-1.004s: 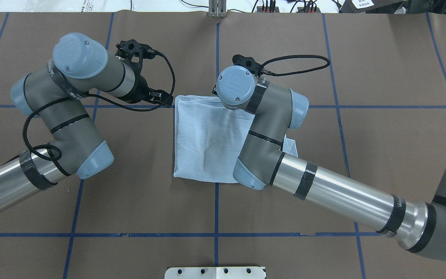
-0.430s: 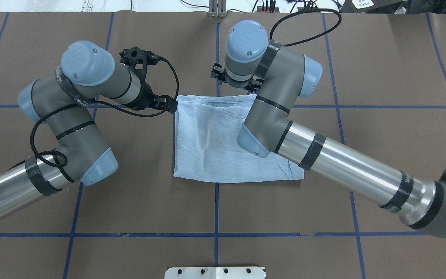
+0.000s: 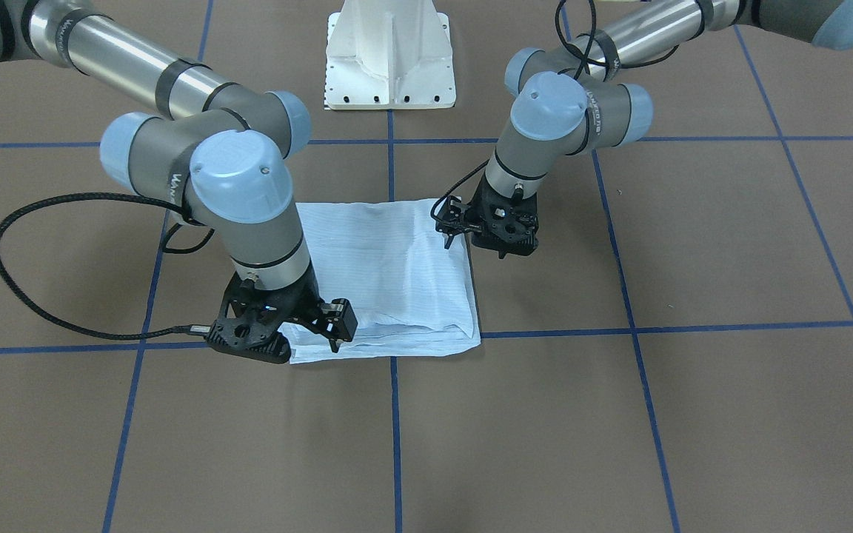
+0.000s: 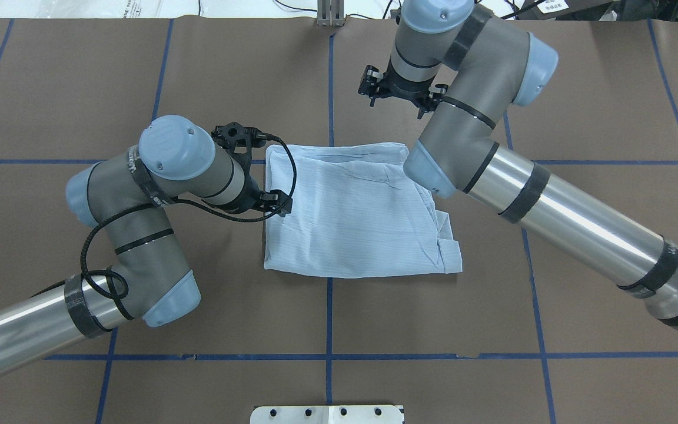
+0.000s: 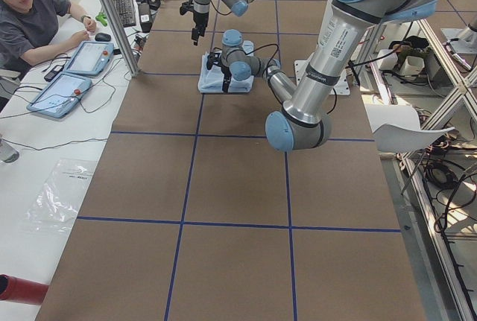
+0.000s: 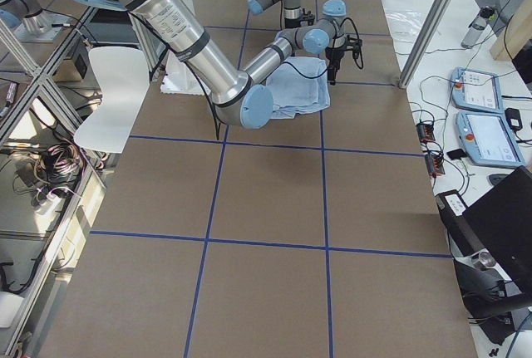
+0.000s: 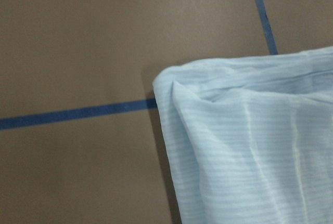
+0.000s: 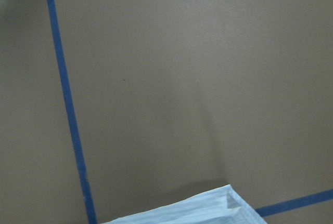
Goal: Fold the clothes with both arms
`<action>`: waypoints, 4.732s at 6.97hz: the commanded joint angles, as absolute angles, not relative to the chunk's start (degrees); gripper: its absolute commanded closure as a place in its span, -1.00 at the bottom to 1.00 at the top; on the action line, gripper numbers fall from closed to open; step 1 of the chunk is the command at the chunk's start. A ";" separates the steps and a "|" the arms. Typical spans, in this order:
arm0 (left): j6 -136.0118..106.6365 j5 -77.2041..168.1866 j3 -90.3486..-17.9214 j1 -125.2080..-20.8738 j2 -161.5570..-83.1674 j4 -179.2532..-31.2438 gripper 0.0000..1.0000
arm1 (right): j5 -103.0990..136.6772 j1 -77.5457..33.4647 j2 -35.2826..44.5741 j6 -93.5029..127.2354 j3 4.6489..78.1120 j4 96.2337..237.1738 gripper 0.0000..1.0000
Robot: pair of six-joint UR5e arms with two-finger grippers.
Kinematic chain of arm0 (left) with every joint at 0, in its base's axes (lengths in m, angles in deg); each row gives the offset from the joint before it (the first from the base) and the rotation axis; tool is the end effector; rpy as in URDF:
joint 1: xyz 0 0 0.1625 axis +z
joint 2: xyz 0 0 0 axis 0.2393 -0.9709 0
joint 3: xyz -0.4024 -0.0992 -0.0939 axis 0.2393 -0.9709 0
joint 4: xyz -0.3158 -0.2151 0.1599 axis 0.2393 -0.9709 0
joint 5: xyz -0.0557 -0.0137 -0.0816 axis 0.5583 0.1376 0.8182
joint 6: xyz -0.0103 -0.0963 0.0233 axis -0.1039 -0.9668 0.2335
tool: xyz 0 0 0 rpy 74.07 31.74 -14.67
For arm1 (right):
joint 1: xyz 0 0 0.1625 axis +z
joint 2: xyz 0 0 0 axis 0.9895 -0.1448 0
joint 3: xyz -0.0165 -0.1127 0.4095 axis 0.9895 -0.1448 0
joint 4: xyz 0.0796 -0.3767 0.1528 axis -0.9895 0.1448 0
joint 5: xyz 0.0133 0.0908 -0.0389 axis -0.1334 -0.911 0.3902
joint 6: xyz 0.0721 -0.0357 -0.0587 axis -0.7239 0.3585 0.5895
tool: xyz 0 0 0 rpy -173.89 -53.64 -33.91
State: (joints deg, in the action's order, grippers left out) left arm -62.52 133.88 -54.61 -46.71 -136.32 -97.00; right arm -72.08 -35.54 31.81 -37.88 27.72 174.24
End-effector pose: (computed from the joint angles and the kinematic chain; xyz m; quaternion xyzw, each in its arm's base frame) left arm 0.5265 -0.4583 0.2684 0.0870 0.4580 0.0354 0.8840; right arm -0.4597 -0.6171 0.2178 0.0408 -0.3941 0.1501 0.9058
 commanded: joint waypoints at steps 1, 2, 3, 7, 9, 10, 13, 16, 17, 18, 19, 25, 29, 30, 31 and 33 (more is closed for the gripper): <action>-62.97 131.11 -54.66 -43.49 -136.08 -95.32 -1.00 | -73.13 -34.21 29.63 -35.19 29.77 174.68 -1.00; -62.89 129.88 -54.66 -42.51 -135.64 -95.32 -1.00 | -73.04 -34.30 29.54 -35.19 29.77 174.60 -1.00; -62.71 128.56 -54.75 -42.41 -135.20 -95.32 -1.00 | -72.95 -34.30 29.45 -35.19 29.77 174.60 -1.00; -61.31 128.37 -58.42 -41.45 -131.35 -95.40 -1.00 | -72.95 -34.47 29.37 -35.19 29.77 174.51 -1.00; -61.13 128.37 -58.88 -41.44 -131.16 -95.32 -1.00 | -72.69 -34.47 29.19 -35.27 29.77 174.51 -1.00; -61.13 128.46 -59.05 -41.44 -131.24 -95.40 -1.00 | -72.69 -34.56 29.10 -35.19 29.77 174.51 -1.00; -60.35 131.78 -69.57 -44.50 -131.33 -88.33 -1.00 | -74.35 -33.34 28.14 -31.62 29.77 174.86 -1.00; -47.47 133.91 -77.48 -52.84 -129.59 -77.78 -1.00 | -81.98 -23.97 16.94 -13.29 35.28 174.95 -1.00; -41.07 134.26 -81.08 -56.35 -126.27 -75.39 -1.00 | -83.83 -20.01 12.36 -4.25 36.88 175.12 -1.00; -33.95 137.83 -82.77 -60.73 -122.06 -75.28 -1.00 | -85.85 -16.32 7.01 4.80 38.20 175.12 -1.00; -25.44 140.56 -83.57 -66.09 -118.54 -75.28 -1.00 | -86.92 -13.32 2.78 12.46 39.08 175.12 -1.00; -2.51 150.17 -77.45 -91.95 -101.39 -76.42 -1.00 | -90.79 -2.57 -20.71 26.25 48.58 174.95 -1.00; 11.56 153.66 -70.40 -101.46 -98.75 -76.42 -1.00 | -92.21 6.39 -20.65 38.80 53.29 193.14 -1.00; 11.47 157.08 -71.70 -101.91 -96.81 -77.03 -1.00 | -91.50 6.57 -22.82 38.56 55.41 194.45 -1.00; 11.29 157.81 -71.62 -101.91 -96.70 -76.86 -1.00 | -91.50 6.48 -23.97 38.29 55.09 194.02 -1.00; 11.21 157.64 -70.67 -102.18 -96.35 -76.42 -1.00 | -91.50 6.48 -24.33 37.94 55.00 193.05 -1.00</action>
